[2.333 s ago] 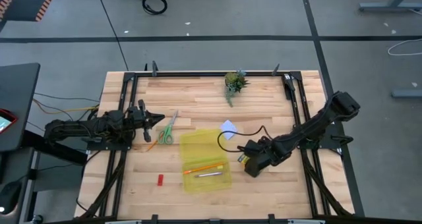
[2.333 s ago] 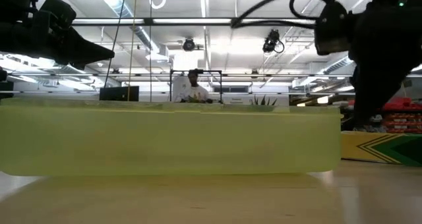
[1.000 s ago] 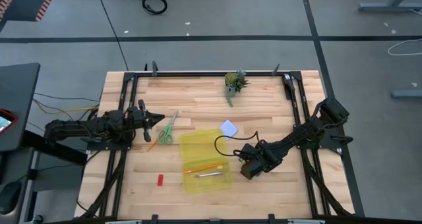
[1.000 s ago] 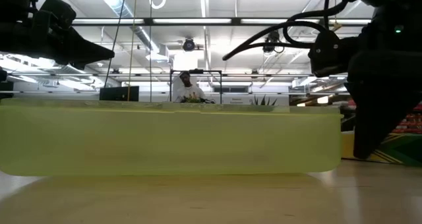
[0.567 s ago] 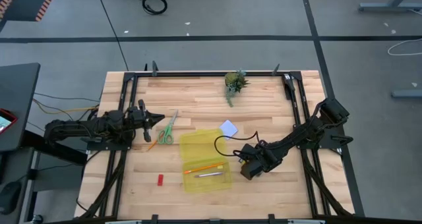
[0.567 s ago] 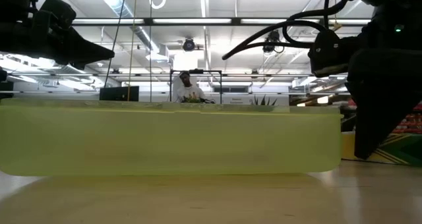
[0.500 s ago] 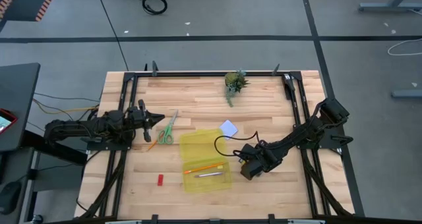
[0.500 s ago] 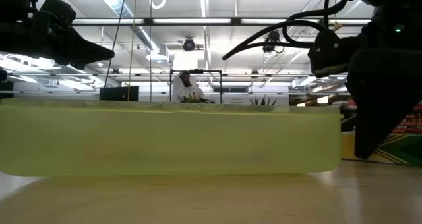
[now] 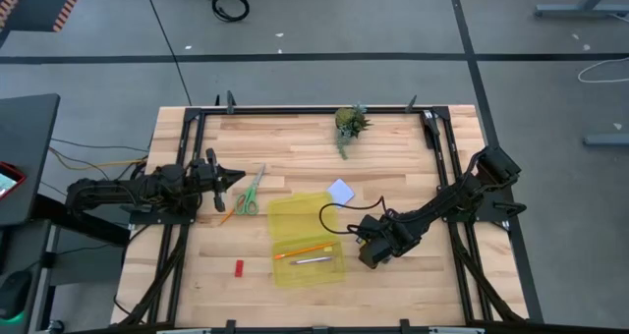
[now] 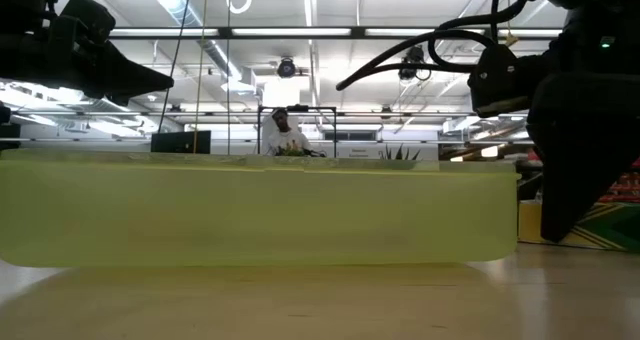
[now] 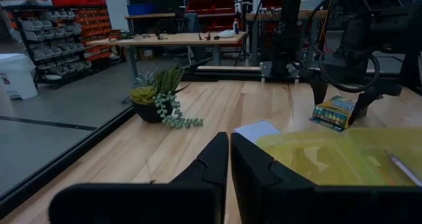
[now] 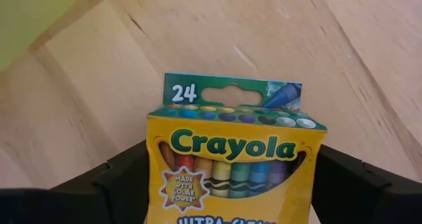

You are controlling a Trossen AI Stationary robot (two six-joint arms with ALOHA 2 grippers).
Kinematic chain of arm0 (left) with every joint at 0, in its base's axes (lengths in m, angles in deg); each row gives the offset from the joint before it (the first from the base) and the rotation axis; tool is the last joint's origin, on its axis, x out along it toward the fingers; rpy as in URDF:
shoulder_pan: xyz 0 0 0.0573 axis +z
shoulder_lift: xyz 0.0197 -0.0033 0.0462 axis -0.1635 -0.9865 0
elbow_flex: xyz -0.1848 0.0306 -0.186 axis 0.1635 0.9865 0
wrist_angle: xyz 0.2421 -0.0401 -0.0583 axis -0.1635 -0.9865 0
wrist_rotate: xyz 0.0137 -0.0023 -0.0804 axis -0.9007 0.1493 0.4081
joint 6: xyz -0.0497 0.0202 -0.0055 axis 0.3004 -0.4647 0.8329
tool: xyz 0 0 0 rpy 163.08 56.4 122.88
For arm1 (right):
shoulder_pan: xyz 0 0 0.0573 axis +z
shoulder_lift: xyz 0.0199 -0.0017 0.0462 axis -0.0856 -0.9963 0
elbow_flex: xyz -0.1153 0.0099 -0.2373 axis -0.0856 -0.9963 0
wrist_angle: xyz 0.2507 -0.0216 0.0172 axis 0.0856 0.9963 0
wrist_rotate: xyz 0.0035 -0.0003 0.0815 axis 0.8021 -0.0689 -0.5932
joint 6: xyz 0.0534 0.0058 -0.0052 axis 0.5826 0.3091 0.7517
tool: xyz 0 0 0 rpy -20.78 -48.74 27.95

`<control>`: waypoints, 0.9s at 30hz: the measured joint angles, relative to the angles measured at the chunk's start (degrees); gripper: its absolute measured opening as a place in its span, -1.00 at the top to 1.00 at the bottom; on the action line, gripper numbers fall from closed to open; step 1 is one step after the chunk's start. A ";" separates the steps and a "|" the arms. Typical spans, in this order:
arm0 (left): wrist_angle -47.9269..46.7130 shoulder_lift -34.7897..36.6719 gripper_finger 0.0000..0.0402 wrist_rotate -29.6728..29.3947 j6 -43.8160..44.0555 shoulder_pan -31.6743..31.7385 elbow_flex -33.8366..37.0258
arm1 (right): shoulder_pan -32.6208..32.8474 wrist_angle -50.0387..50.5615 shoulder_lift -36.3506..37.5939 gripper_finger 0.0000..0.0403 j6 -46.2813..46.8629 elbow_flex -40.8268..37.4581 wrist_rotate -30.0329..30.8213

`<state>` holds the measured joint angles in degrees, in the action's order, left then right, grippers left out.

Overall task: Pack school essentials
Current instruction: Put the yellow crayon box into the yellow supply box

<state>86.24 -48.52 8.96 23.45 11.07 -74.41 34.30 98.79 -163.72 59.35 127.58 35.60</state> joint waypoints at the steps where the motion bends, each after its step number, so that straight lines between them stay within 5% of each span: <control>1: 0.00 0.00 0.88 0.00 -0.01 0.01 0.00 | 0.00 0.00 0.00 -0.68 -0.01 0.00 -0.01; 27: 0.00 0.00 0.85 0.00 0.00 0.00 0.00 | -2.01 -0.49 0.00 -0.67 -6.83 3.60 -0.23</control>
<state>86.24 -48.52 8.96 23.45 11.07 -74.41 32.29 98.30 -163.72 52.52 131.18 35.37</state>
